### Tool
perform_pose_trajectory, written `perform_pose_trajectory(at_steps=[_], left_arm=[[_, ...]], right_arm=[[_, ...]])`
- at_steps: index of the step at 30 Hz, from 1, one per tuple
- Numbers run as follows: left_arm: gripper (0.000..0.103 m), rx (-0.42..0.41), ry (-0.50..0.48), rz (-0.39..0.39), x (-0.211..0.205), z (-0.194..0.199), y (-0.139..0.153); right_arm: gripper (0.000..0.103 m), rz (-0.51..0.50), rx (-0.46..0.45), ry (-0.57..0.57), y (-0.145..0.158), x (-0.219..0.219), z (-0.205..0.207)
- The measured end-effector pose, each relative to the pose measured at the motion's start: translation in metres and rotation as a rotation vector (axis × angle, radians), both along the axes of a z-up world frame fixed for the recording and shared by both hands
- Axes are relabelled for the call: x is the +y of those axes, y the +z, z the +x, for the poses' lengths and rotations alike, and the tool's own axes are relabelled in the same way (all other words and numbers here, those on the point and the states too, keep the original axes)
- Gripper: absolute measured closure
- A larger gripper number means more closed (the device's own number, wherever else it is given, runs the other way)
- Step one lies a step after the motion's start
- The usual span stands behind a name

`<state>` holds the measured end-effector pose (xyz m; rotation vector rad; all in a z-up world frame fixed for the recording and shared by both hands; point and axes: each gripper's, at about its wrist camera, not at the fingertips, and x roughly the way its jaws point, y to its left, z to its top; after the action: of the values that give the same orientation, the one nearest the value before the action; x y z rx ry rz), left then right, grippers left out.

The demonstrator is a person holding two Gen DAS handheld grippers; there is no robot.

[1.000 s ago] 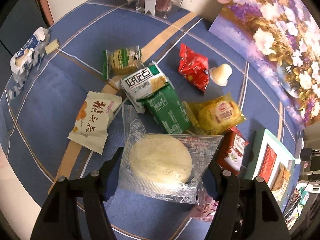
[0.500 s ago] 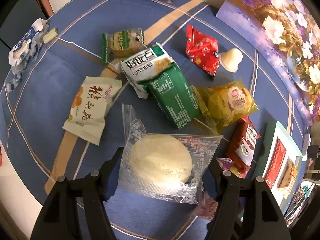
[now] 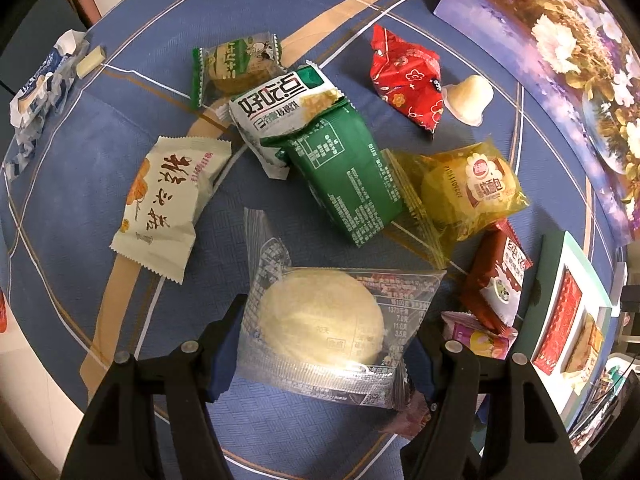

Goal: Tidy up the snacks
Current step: 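Grasp the clear bread bun bag with the left tool while the right tool lifts the pink Swiss roll, then carry the bread bun bag and pink Swiss roll over the white tray with both tools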

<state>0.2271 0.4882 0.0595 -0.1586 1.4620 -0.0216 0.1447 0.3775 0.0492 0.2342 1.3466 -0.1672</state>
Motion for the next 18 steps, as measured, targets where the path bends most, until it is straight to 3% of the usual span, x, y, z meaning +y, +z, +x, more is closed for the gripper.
perform_pose_trajectory(at_steps=[5,13,18], left_arm=[[0.032,-0.012,0.003,-0.005,0.001,0.002,0.006],[0.032,-0.075,0.006,-0.016,0.007,0.002,0.029],[0.032,-0.098,-0.015,-0.027,0.000,0.000,0.040]], right_arm=[[0.063,0.024,-0.018,-0.018,0.010,-0.007,-0.002],[0.063,0.023,-0.119,-0.042,0.055,-0.016,-0.014],[0.063,0.007,-0.119,-0.083,0.059,-0.028,-0.017]])
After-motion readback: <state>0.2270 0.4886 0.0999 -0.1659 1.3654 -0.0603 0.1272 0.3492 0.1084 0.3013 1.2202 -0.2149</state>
